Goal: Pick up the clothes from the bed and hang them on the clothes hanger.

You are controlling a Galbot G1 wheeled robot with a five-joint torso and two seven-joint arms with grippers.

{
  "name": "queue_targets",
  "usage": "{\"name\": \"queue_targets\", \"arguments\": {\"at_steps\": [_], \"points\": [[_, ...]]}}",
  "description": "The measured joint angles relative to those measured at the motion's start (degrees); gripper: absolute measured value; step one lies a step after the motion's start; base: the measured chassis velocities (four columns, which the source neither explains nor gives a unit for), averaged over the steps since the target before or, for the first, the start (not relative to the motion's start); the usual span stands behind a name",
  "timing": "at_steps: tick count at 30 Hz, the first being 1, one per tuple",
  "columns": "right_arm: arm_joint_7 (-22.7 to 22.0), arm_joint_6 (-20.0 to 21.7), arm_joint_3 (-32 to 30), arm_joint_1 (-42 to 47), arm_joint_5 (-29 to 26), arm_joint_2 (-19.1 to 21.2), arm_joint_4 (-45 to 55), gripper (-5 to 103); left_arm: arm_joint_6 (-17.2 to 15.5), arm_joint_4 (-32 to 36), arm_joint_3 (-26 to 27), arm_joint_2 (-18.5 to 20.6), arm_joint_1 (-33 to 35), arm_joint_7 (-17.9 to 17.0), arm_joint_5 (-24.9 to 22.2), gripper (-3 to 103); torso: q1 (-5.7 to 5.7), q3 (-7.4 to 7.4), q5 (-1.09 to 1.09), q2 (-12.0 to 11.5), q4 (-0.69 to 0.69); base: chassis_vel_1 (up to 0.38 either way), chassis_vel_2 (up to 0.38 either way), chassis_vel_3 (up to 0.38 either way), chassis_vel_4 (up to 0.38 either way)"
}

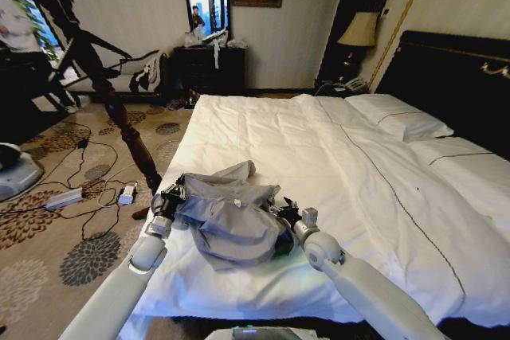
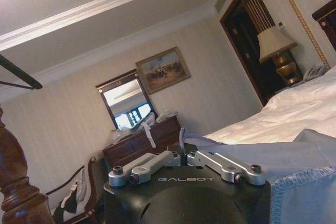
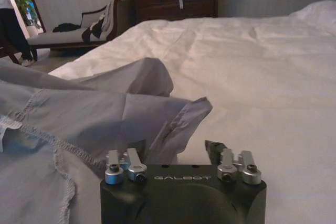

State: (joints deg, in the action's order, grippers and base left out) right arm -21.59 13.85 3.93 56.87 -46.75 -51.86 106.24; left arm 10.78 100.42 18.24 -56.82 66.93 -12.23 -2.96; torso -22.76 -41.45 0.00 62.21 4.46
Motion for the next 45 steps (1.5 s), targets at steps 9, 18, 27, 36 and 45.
{"name": "queue_targets", "arguments": {"at_steps": [9, 18, 27, 36, 45], "points": [[-0.4, 1.5, 1.6, -2.3, -1.4, -1.7, -2.1, 33, -0.1, 0.0, 0.2, 0.0, 0.1, -0.1, 0.0, 0, 0.0, 0.0, 0.0, 0.0, -0.01, 0.0, 0.0, 0.0, 0.0], [-0.9, 1.5, 1.1, -2.1, -1.6, -1.9, -2.7, 3, 0.0, -0.2, 0.3, -0.1, -0.1, -0.2, -0.1, 0, 0.0, 0.0, 0.0, 0.0, 0.0, 0.0, 0.0, 0.0, 0.0], [2.6, -1.5, -0.8, -0.3, -1.0, -1.0, -2.0, 0, 0.0, -0.7, -0.2, -0.5, -1.3, -0.4, -0.2, 0, 0.0, 0.0, 0.0, 0.0, 0.0, 0.0, 0.0, 0.0, 0.0], [15.8, -14.2, -7.0, 1.5, -4.3, 0.9, 1.5, 0, 0.8, 1.6, 0.7, 0.3, -2.7, -0.2, -3.7, 0, 0.0, 0.0, 0.01, 0.0, -0.01, 0.0, 0.0, 0.0, 0.0], [19.3, -21.3, -20.8, 0.0, -19.7, 9.7, 17.6, 0, -2.1, 12.7, 4.1, 8.3, -11.1, -2.3, -25.0, 0, 0.0, 0.0, 0.0, 0.0, -0.01, 0.0, 0.0, 0.0, 0.0]]}}
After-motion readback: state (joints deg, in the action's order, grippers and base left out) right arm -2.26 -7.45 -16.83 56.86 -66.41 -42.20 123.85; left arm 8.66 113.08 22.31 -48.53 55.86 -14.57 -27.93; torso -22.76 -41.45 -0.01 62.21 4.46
